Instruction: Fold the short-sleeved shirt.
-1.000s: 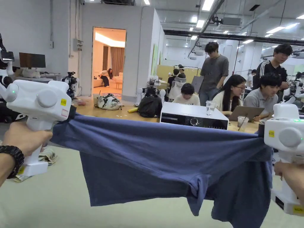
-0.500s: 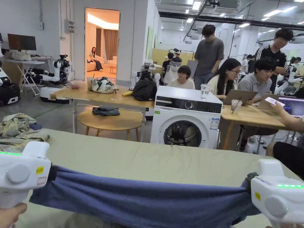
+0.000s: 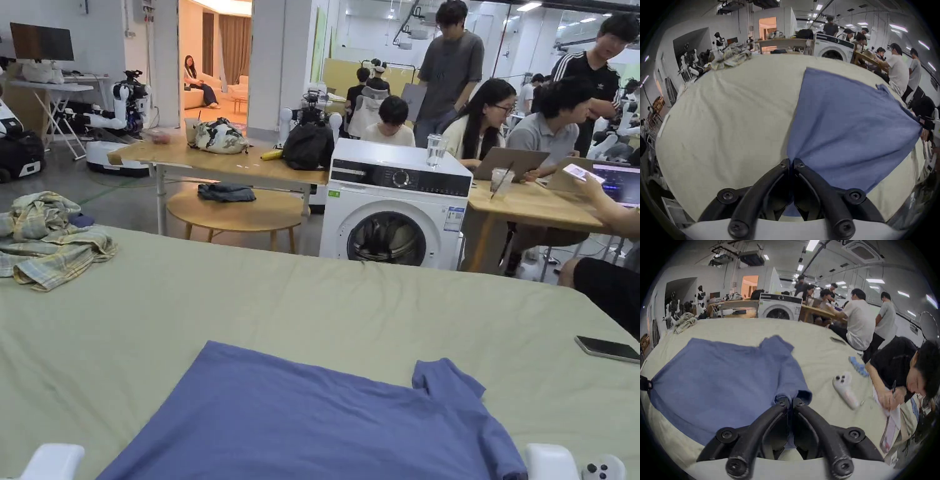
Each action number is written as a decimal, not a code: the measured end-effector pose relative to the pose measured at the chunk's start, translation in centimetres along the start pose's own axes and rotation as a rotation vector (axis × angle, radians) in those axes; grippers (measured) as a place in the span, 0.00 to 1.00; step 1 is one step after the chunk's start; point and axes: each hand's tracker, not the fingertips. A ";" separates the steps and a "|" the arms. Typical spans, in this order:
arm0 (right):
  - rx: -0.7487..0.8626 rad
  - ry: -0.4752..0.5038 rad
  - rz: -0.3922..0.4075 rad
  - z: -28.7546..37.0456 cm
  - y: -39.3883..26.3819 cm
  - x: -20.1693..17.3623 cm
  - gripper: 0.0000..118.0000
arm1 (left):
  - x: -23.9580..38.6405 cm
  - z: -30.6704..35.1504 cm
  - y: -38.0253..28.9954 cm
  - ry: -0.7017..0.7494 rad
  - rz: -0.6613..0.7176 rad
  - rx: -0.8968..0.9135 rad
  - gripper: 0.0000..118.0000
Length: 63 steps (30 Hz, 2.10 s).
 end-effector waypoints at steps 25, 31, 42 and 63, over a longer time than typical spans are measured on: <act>0.375 0.082 -0.135 8.9 1.1 -9.9 0.00 | 11.0 6.9 3.4 0.028 -0.047 0.515 0.00; 0.326 0.120 -0.111 7.8 2.1 -10.8 0.00 | 11.4 6.1 5.0 0.022 -0.024 0.411 0.00; 0.212 0.172 -0.115 3.4 3.5 -10.3 0.00 | 6.2 -5.3 19.8 -0.061 -0.011 0.118 0.00; 0.068 0.142 -0.128 -2.3 4.2 -8.5 0.00 | 9.2 -23.5 30.5 0.092 -0.169 -0.144 0.38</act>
